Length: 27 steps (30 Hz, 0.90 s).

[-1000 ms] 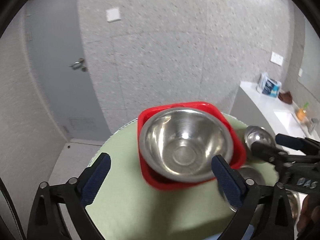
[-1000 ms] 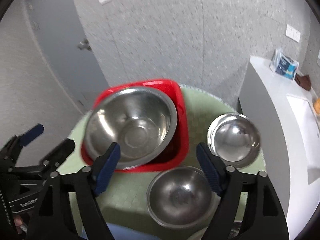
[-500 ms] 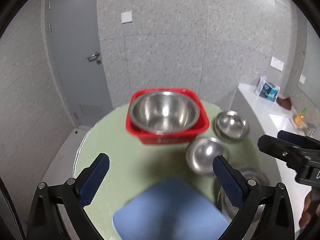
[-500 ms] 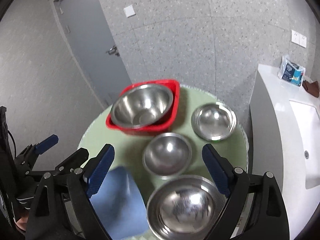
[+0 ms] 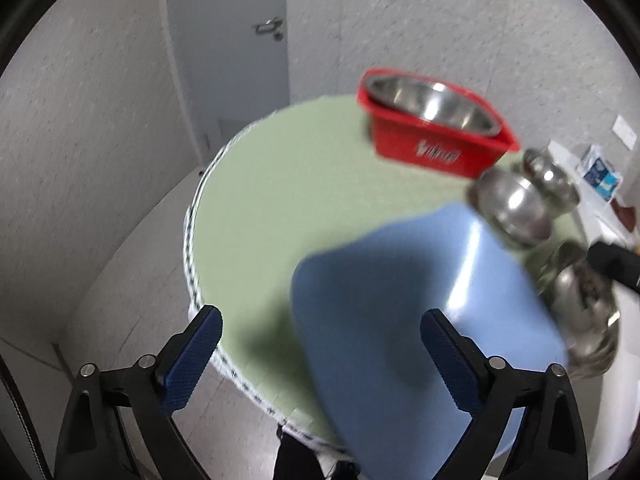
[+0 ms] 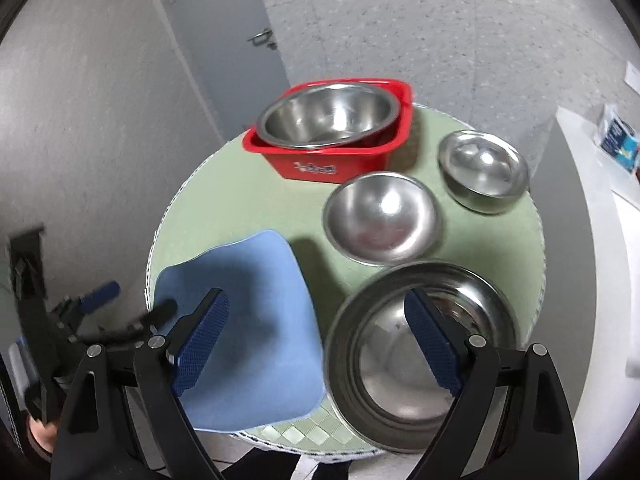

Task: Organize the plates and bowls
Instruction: 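Grasp the edge of the light blue plate with the left gripper, then carry the blue plate onto the bowl in the red basket, release it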

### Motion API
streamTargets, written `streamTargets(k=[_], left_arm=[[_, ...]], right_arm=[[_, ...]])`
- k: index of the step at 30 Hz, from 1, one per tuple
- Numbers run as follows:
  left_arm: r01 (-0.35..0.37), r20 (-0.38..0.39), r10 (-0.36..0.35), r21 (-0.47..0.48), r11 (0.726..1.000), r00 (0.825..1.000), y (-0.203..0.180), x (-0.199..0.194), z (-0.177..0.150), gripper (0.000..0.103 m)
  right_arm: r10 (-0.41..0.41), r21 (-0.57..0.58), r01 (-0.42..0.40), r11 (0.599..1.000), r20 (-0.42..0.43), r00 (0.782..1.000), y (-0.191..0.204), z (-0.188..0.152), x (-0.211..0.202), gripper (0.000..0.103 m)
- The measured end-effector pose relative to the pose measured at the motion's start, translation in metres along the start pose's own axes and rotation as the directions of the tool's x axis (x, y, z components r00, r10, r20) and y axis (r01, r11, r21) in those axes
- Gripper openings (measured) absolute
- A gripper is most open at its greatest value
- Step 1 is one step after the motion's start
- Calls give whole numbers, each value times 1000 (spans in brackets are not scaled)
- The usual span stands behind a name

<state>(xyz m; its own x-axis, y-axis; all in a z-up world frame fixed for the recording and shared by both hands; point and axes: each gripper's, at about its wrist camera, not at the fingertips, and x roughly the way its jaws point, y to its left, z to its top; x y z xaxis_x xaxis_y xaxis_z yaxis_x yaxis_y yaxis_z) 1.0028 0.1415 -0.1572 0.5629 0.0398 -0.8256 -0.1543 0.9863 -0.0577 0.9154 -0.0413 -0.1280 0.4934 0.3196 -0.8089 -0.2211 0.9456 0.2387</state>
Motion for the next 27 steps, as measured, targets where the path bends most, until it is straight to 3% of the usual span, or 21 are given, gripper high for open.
streamTargets(k=[4, 6, 9, 15, 19, 22, 25, 26, 27], left_arm=[[72, -87, -78, -66, 995, 993, 9, 27, -5, 68], [107, -120, -117, -83, 991, 986, 10, 39, -4, 45], [207, -133, -221, -110, 972, 966, 14, 56, 3, 25], [289, -109, -309, -169, 942, 945, 37, 65, -4, 22], [294, -97, -311, -159, 943, 946, 46, 61, -9, 22], [293, -89, -308, -153, 944, 947, 50, 55, -23, 22], [295, -88, -310, -154, 943, 947, 50, 50, -27, 20], [299, -85, -314, -153, 942, 946, 48, 47, -30, 17], [294, -82, -308, -149, 944, 948, 46, 46, -31, 17]], right_arm=[[-10, -65, 9, 998, -21, 1000, 12, 4, 15, 91], [-22, -88, 18, 996, -35, 999, 15, 6, 23, 91], [-19, -119, 11, 993, -73, 997, 19, 8, 39, 91], [-50, -176, 27, 984, -126, 991, 26, 7, 63, 90], [-60, -208, 23, 978, -173, 983, 29, 6, 80, 80], [-62, -220, 16, 975, -204, 977, 33, 4, 90, 62], [-49, -228, -8, 974, -243, 969, 36, -1, 98, 39], [-43, -232, -17, 973, -254, 966, 37, -2, 100, 27], [-33, -231, -30, 972, -265, 964, 37, -3, 102, 24]])
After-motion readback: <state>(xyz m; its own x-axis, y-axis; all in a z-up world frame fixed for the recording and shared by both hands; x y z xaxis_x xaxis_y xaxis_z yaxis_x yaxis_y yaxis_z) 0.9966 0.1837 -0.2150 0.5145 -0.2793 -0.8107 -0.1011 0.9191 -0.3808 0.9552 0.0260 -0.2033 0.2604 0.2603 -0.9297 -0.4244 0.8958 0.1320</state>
